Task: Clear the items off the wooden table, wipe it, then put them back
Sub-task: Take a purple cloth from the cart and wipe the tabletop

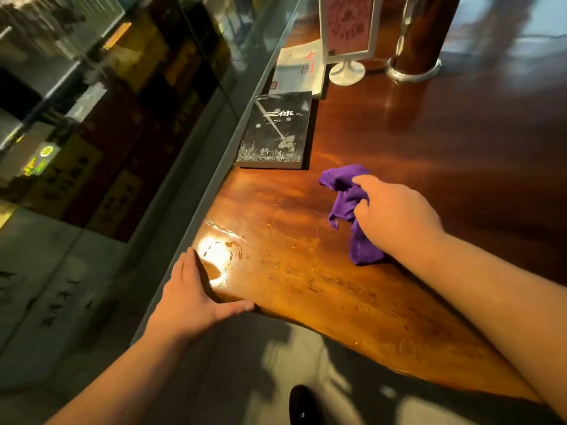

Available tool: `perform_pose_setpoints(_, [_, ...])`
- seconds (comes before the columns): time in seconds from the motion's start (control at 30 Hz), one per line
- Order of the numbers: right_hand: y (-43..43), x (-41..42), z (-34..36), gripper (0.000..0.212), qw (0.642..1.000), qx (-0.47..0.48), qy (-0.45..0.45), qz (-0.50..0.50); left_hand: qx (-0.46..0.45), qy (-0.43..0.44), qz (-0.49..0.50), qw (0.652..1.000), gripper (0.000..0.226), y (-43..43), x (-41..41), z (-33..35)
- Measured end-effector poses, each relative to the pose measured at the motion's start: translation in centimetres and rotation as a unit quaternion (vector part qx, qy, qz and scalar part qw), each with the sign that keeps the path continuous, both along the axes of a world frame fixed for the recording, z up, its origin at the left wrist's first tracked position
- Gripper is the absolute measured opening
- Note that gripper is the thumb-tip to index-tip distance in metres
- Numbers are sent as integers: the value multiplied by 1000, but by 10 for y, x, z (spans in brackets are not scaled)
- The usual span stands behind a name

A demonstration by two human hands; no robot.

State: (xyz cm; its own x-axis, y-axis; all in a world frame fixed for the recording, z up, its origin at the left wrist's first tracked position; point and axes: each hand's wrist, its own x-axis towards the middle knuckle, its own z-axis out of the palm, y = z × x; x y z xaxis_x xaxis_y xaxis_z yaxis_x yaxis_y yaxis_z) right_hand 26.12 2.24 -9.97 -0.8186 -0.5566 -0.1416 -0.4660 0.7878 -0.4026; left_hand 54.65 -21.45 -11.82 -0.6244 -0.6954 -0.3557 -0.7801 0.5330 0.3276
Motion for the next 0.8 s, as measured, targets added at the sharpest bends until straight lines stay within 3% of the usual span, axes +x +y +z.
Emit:
perform_pose_setpoints(0.1, [1, 4, -24, 11, 998, 32, 44, 33, 9, 19, 20, 1000, 179, 5, 2, -16])
perform_pose_setpoints(0.27, [-4, 6, -42, 56, 993, 24, 105, 44, 34, 71, 48, 996, 174, -4, -2, -25])
perform_pose_setpoints(0.43, [-12, 4, -42, 58, 993, 45, 102, 43, 57, 128, 43, 989, 135, -8, -9, -22])
perform_pose_setpoints(0.53, [-17, 1, -44, 42, 992, 54, 111, 36, 63, 140, 33, 988, 127, -7, -10, -21])
perform_pose_setpoints(0.67, [-21, 2, -41, 32, 989, 85, 112, 41, 78, 81, 42, 993, 169, -4, -7, -18])
perform_pose_setpoints(0.8, [-21, 1, -34, 28, 970, 172, 122, 118, 84, 63, 61, 993, 177, -1, -7, -13])
